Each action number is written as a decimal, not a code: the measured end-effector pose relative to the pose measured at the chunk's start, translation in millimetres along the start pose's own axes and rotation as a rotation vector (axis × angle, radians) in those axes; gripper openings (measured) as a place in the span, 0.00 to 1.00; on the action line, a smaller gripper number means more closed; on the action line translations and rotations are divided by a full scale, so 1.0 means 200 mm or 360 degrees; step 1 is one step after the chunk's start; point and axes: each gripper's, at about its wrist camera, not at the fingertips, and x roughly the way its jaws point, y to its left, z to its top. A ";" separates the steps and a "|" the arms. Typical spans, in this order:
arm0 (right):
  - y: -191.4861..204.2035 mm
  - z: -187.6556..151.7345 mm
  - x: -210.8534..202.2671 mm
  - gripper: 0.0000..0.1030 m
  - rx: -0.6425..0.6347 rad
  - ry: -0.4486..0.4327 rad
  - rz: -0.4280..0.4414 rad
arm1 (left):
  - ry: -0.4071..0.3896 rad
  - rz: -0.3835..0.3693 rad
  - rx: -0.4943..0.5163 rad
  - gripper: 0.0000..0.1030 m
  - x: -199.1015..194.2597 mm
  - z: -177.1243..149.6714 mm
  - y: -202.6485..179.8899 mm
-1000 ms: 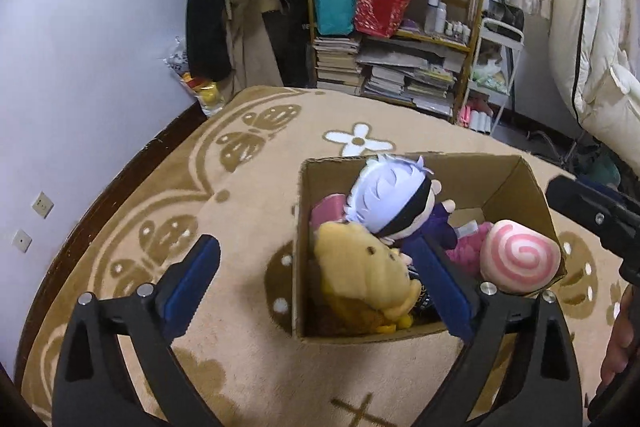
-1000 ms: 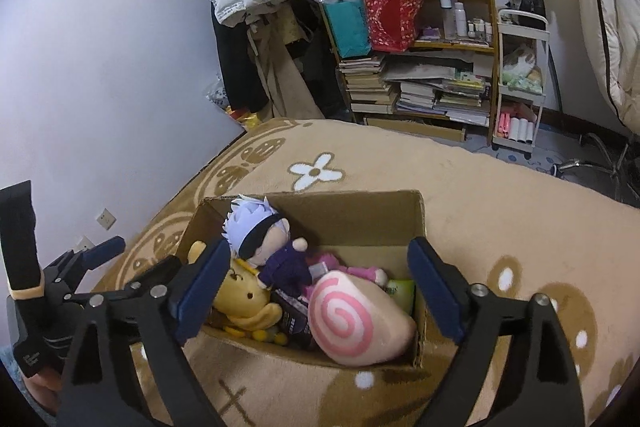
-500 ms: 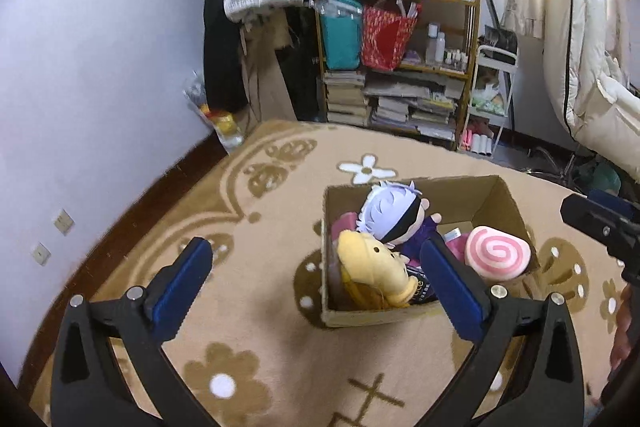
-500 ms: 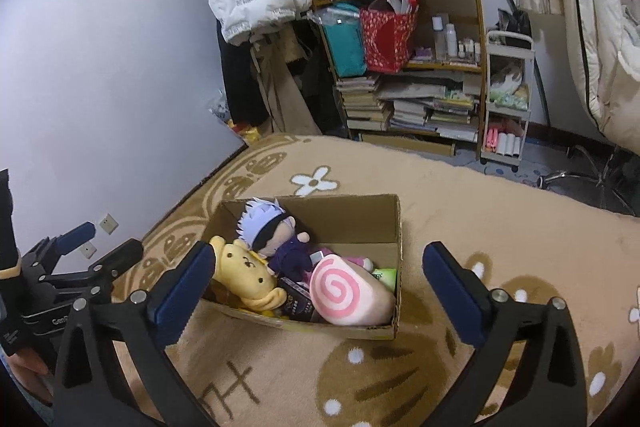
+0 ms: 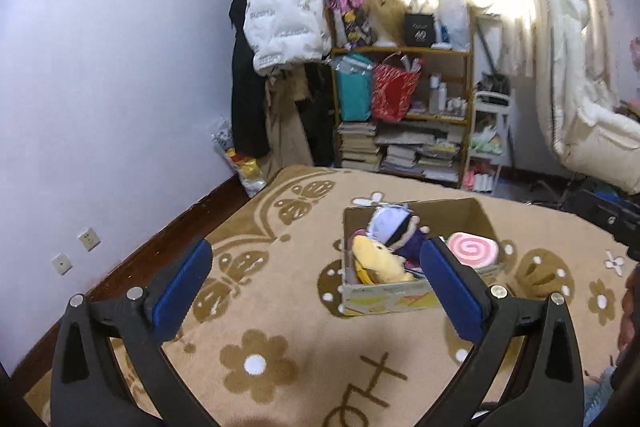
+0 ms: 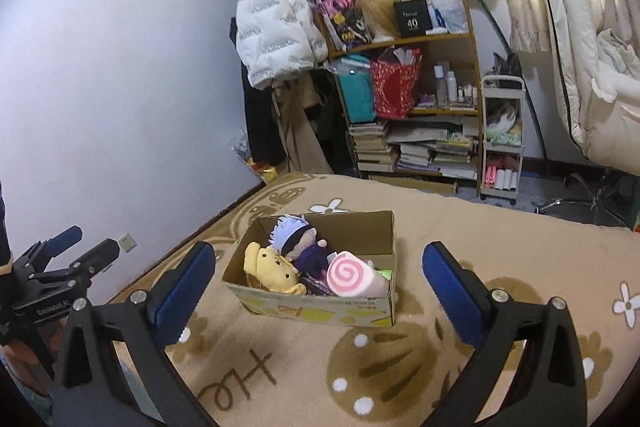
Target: Organize soft objects
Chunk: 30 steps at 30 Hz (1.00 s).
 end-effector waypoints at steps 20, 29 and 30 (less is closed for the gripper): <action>0.04 -0.34 -0.24 1.00 -0.0044 -0.0156 -0.0109 | -0.0202 -0.0083 -0.0157 1.00 -0.31 -0.24 0.05; -0.01 -0.36 -0.26 1.00 0.0014 -0.0188 -0.0139 | -0.0220 -0.0111 -0.0163 1.00 -0.30 -0.25 0.03; -0.01 -0.36 -0.26 1.00 0.0013 -0.0188 -0.0138 | -0.0215 -0.0113 -0.0177 1.00 -0.30 -0.25 0.04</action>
